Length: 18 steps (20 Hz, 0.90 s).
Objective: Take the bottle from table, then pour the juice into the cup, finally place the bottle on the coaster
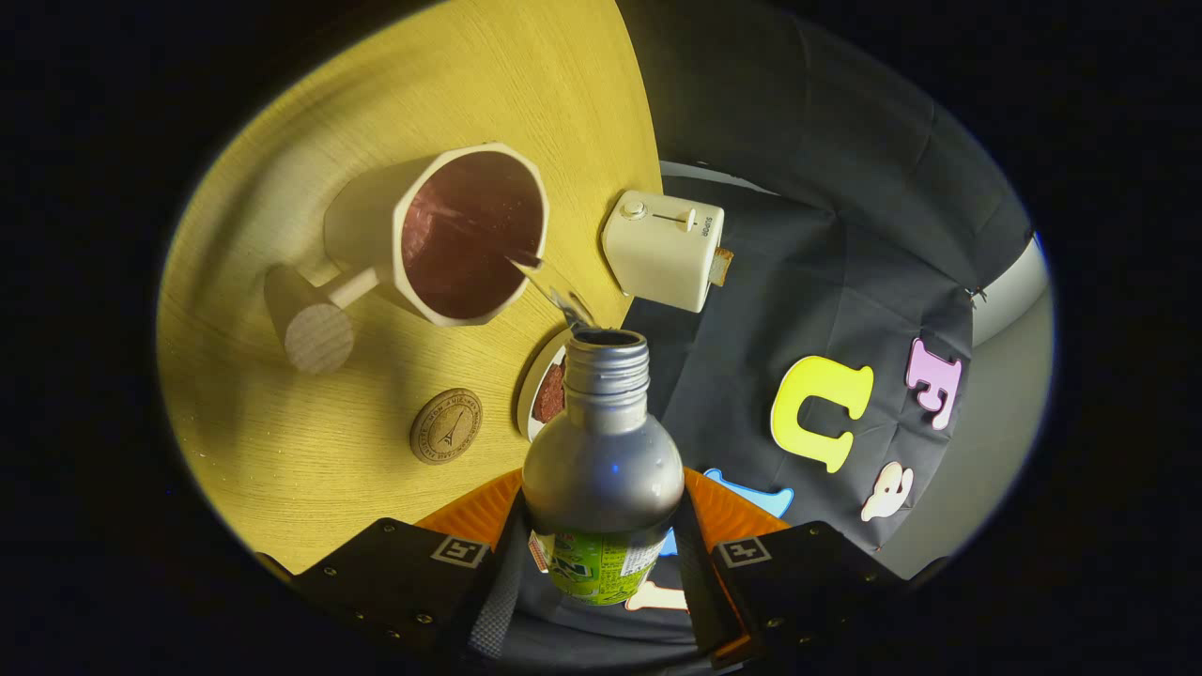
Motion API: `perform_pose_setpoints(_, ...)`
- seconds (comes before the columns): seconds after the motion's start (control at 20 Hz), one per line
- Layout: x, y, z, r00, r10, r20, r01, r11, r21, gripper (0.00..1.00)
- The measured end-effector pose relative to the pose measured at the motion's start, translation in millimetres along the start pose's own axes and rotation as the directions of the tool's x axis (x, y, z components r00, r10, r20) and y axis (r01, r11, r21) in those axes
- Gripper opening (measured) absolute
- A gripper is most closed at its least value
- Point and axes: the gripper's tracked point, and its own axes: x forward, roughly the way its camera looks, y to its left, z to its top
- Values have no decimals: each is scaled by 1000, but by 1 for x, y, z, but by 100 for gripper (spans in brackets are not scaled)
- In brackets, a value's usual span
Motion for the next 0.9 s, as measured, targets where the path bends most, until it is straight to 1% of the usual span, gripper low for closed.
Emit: perform_pose_setpoints(0.9, -1, -7, -4, 1000, -8, 0, 8, 998, -64, 73)
